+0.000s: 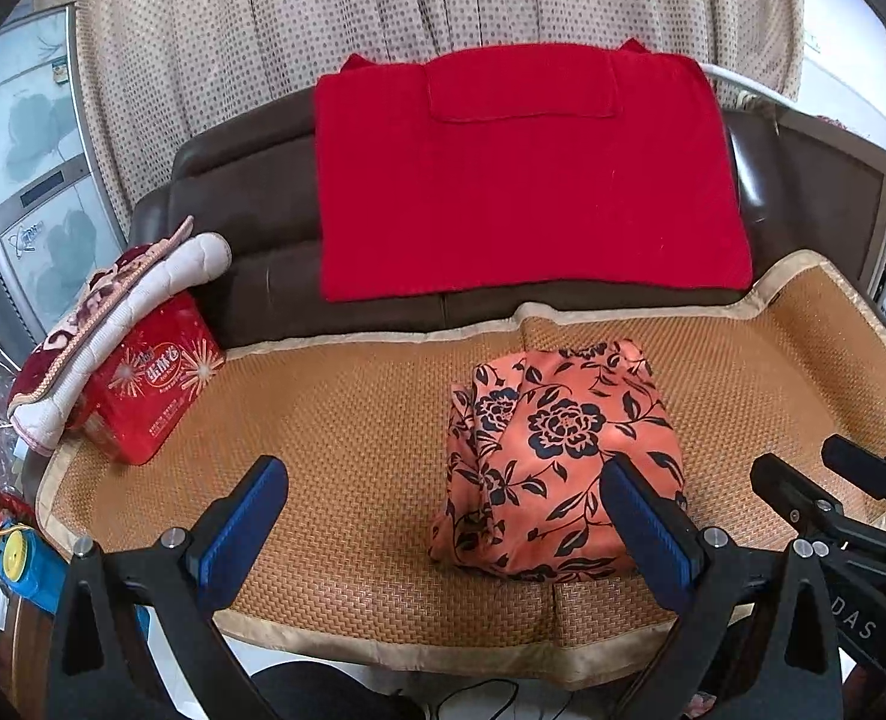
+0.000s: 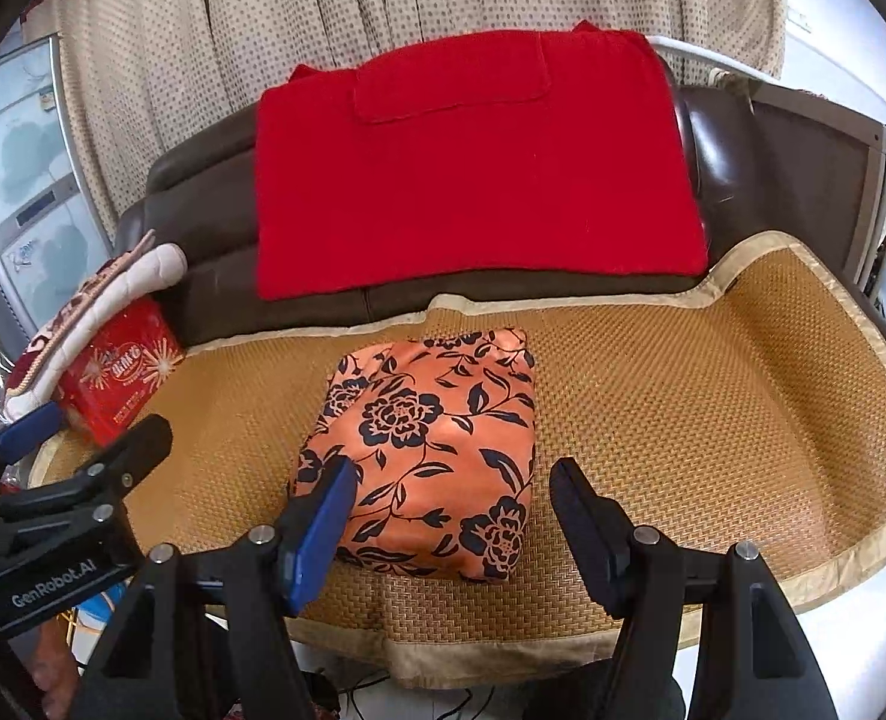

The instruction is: Fold small clothes

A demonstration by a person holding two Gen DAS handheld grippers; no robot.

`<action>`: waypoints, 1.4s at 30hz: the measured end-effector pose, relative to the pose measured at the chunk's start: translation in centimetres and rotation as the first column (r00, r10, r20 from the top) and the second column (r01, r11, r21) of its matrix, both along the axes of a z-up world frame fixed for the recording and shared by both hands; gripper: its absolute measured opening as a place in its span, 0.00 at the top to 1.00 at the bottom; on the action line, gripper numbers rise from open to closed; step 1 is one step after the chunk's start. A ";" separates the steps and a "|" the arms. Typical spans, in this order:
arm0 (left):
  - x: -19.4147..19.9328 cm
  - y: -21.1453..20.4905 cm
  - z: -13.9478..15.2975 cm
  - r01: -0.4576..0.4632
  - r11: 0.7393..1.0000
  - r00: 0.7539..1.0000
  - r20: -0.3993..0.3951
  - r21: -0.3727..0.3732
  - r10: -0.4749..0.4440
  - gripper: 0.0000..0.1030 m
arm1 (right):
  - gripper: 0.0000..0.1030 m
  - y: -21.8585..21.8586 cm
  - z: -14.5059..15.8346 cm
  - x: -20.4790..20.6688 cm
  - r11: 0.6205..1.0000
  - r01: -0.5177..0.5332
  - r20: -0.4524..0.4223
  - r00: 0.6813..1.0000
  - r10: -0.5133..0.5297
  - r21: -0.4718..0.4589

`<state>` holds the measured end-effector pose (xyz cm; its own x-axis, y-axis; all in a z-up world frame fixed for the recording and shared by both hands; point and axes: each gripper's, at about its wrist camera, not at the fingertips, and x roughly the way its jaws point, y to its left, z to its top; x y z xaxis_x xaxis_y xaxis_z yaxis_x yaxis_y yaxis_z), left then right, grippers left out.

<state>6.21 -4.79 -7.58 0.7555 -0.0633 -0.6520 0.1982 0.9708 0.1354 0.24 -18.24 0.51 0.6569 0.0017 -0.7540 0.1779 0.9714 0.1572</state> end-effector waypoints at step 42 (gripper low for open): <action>6.0 -1.6 -6.2 0.011 0.999 0.992 -0.126 0.053 -0.004 0.00 | 0.31 -0.9 -7.0 5.2 0.999 0.025 -0.121 0.992 -0.020 0.039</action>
<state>12.18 -6.38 -13.75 0.6669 -0.0313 -0.7445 0.2246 0.9611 0.1607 5.44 -19.12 -6.50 0.5616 0.0198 -0.8272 0.2200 0.9602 0.1723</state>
